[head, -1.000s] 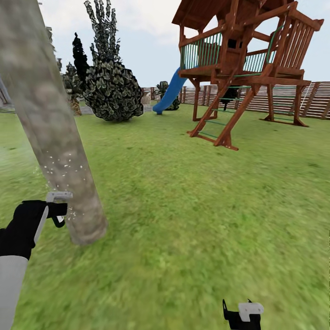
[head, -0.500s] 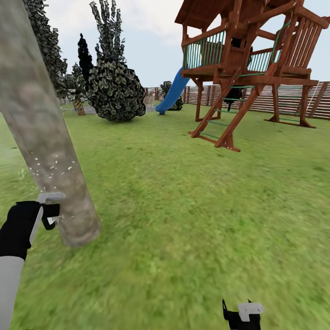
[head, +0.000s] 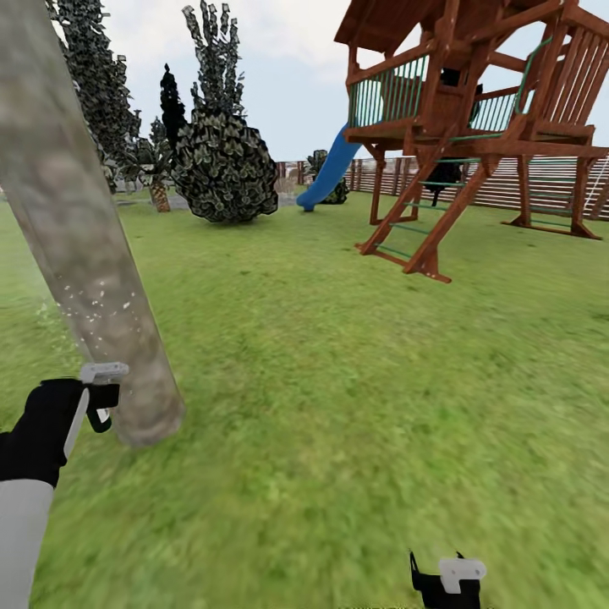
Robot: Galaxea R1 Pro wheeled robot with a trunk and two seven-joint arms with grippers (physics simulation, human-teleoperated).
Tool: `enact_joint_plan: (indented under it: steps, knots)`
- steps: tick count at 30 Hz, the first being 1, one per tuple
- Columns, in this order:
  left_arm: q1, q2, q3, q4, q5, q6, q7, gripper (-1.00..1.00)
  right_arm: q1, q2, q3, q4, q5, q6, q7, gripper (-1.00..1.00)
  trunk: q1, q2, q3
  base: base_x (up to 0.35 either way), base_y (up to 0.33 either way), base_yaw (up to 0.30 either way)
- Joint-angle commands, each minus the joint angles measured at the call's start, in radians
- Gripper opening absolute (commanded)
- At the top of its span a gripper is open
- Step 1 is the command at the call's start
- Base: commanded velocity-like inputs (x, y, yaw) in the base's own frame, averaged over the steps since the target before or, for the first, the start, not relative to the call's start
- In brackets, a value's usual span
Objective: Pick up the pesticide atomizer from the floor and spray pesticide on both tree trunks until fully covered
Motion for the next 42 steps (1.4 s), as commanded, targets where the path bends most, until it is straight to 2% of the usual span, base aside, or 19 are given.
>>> enact_joint_plan:
  steps: [1,3,5,8,9,10,11,15,24,32,34,38,42]
  knots:
    - [0.003,0.001,-0.001,0.015,-0.002,-0.001,0.001,-1.00,0.000,0.000,0.000,0.000,0.000,0.000,0.000,1.00,0.000,0.000,0.000,-0.045,-0.019,0.204]
    - [0.020,0.001,-0.008,0.069,-0.003,-0.006,0.001,-1.00,0.000,0.000,0.000,0.000,0.000,0.000,0.000,1.00,0.000,0.000,0.000,-0.014,-0.006,0.254]
    - [0.022,-0.003,-0.009,0.082,-0.001,-0.003,0.001,-1.00,0.000,0.001,0.000,0.000,0.000,0.000,0.000,1.00,0.000,0.000,0.000,-0.003,-0.001,0.273]
    - [0.012,-0.042,-0.024,0.084,-0.001,0.005,0.000,-1.00,0.000,0.001,0.000,0.000,0.000,0.000,0.000,1.00,0.000,0.000,0.000,0.000,0.000,0.196]
    - [-0.017,-0.054,-0.029,0.077,-0.002,0.041,0.000,-1.00,0.000,0.000,0.000,0.000,-0.001,0.000,0.000,1.00,0.000,0.000,0.000,0.000,0.000,0.036]
    - [-0.068,-0.052,-0.031,0.072,-0.003,0.101,0.000,-1.00,0.000,-0.001,-0.001,0.000,-0.001,0.000,-0.001,1.00,0.000,0.000,0.000,0.000,0.000,0.006]
    - [-0.073,-0.048,-0.031,0.070,-0.004,0.108,0.000,-1.00,0.000,-0.001,-0.001,0.000,-0.001,0.000,-0.001,1.00,0.000,0.000,0.000,0.000,0.000,0.003]
    - [-0.050,0.007,-0.028,0.070,-0.003,0.100,-0.003,-1.00,0.000,-0.002,-0.001,0.000,0.000,0.000,0.000,1.00,0.000,0.000,0.000,0.019,-0.052,0.000]
    - [-0.043,0.000,-0.035,0.069,-0.001,0.098,0.002,-1.00,0.000,0.000,0.000,0.000,0.000,0.000,0.000,1.00,0.000,0.000,0.000,0.095,-0.252,0.015]
    - [-0.042,0.001,-0.031,0.074,-0.003,0.098,0.001,-1.00,0.000,0.002,0.000,0.000,0.000,0.000,0.000,1.00,0.000,0.000,0.000,0.188,-0.229,0.263]
    - [-0.024,0.007,-0.026,0.083,-0.004,0.089,0.000,-1.00,0.000,0.002,0.000,0.000,0.000,0.000,0.000,1.00,0.000,0.000,0.000,0.238,-0.186,0.220]
    - [0.053,0.012,-0.025,0.087,-0.004,0.034,0.000,-1.00,0.000,0.000,0.000,0.000,0.000,0.000,0.000,1.00,0.000,0.000,0.000,0.257,-0.172,0.029]
    - [0.066,0.000,-0.025,0.086,0.004,0.027,0.002,-1.00,0.000,-0.001,0.000,0.000,0.000,0.000,0.000,1.00,0.000,0.000,0.000,0.269,-0.169,0.002]
